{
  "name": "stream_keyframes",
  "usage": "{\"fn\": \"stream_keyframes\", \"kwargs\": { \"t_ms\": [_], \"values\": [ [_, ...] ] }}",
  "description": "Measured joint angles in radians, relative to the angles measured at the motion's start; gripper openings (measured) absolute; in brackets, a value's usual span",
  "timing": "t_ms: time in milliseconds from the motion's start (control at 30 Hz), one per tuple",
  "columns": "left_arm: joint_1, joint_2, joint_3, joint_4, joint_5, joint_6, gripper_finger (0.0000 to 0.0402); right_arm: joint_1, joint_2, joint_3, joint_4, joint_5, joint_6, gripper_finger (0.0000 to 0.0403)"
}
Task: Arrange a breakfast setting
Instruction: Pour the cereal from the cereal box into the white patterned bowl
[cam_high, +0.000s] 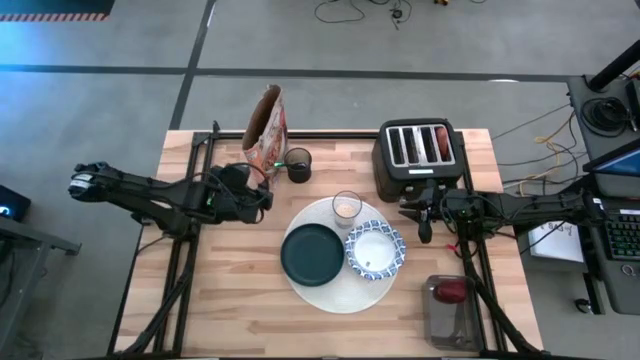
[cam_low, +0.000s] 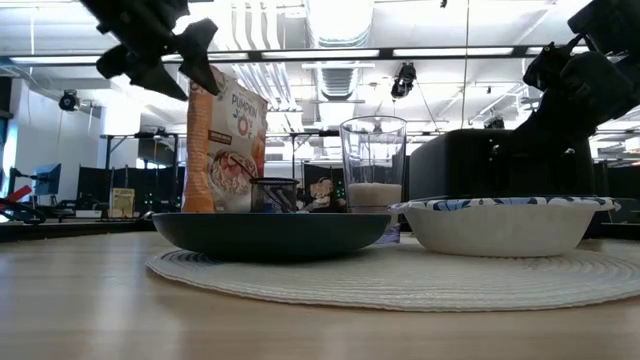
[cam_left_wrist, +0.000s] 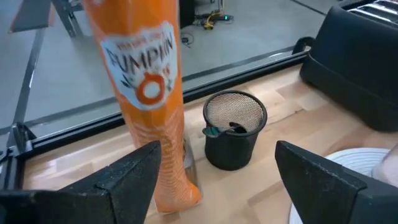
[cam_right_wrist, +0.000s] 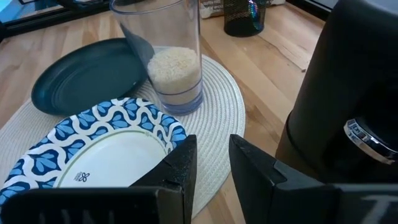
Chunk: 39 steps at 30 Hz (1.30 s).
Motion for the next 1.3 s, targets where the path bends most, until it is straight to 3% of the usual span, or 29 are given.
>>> {"fn": "stream_keyframes", "kwargs": {
  "t_ms": [267,467,700,867,1100,1300],
  "values": [
    [0.041,0.001,-0.012,-0.025,-0.024,-0.053,0.0356,0.0,0.0,0.0,0.0,0.0,0.0,0.0081],
    [0.087,0.011,-0.066,0.031,-0.032,-0.081,0.0372,0.0,0.0,0.0,0.0,0.0,0.0,0.0073],
    [0.173,0.035,-0.182,0.287,-0.059,0.035,0.0373,0.0,0.0,0.0,0.0,0.0,0.0,0.0076],
    [0.257,0.077,-0.269,0.547,-0.068,0.203,0.0371,0.0,0.0,0.0,0.0,0.0,0.0,0.008],
    [0.323,0.143,-0.315,0.773,-0.067,0.305,0.0327,0.0,0.0,0.0,0.0,0.0,0.0,0.0072],
    [0.327,0.191,-0.308,0.798,-0.041,0.317,0.0237,0.0,0.0,0.0,0.0,0.0,0.0,0.0072]
  ]
}}
